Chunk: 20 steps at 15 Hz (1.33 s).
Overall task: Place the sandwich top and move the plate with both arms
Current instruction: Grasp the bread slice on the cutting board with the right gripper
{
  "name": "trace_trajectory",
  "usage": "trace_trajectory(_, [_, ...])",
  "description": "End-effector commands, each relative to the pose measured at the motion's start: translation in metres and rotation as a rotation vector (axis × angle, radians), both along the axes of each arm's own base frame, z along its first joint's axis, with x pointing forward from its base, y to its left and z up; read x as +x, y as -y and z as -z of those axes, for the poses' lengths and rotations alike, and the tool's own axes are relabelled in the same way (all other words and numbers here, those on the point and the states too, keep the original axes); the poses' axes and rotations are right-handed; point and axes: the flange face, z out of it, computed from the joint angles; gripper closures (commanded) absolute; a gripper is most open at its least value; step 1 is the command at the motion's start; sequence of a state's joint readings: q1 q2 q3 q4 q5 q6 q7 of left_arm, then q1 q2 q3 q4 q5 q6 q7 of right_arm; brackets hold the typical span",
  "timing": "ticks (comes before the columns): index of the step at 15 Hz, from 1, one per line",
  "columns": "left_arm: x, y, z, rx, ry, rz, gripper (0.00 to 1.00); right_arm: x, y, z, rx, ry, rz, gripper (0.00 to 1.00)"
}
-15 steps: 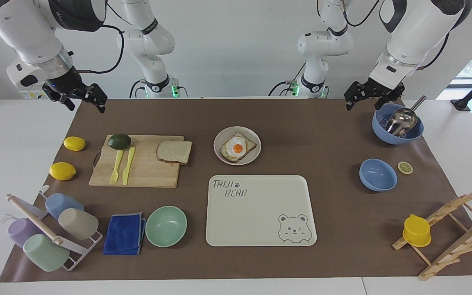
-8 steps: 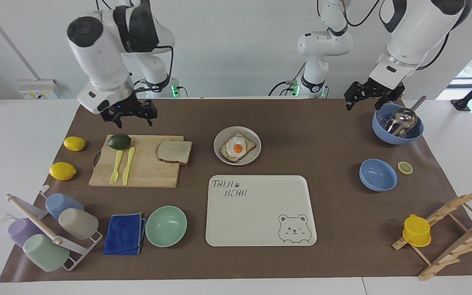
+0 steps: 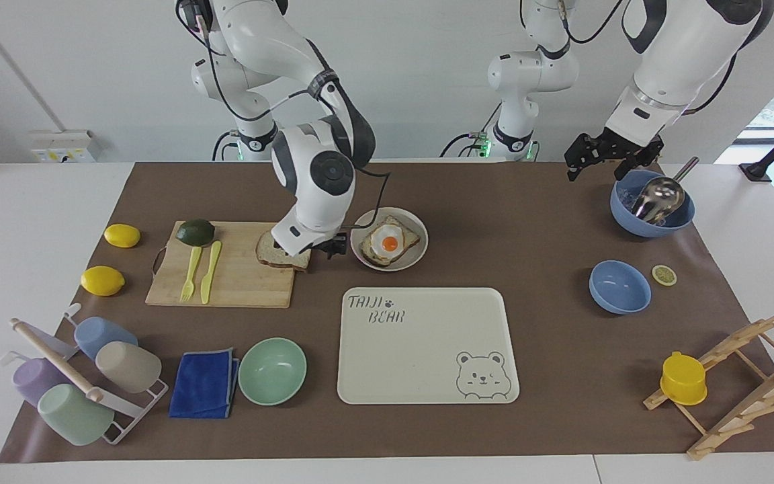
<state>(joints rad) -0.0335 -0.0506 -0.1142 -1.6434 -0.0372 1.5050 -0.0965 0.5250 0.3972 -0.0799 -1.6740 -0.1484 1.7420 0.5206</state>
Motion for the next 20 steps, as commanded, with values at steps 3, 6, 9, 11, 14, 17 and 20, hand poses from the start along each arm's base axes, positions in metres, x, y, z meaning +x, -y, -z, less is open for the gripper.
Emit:
trace_trajectory(3, [-0.008,-0.002,-0.003,-0.008,-0.004,-0.011,0.0,-0.019,-0.002,0.031,-0.079,-0.05,-0.016,0.0])
trace_trajectory(6, [-0.008,-0.003,-0.003,-0.008,-0.004,-0.013,0.0,-0.029,0.001,0.04,-0.09,-0.05,-0.034,0.16])
trace_trajectory(9, [-0.008,-0.003,-0.003,-0.008,-0.004,-0.013,0.0,-0.037,0.005,0.05,-0.092,-0.06,-0.032,0.23])
trace_trajectory(11, [-0.008,-0.002,-0.003,-0.008,-0.004,-0.011,0.0,-0.043,0.008,0.054,-0.1,-0.075,-0.03,0.25])
trace_trajectory(14, [-0.008,-0.002,-0.003,-0.008,-0.004,-0.011,0.0,-0.05,0.014,0.061,-0.112,-0.098,-0.026,0.26])
trace_trajectory(17, [-0.008,-0.003,-0.003,-0.008,-0.004,-0.013,0.0,-0.057,0.017,0.064,-0.122,-0.108,-0.032,0.28])
trace_trajectory(20, [-0.008,-0.002,-0.003,-0.008,-0.004,-0.011,0.0,-0.062,0.02,0.068,-0.126,-0.117,-0.034,0.41])
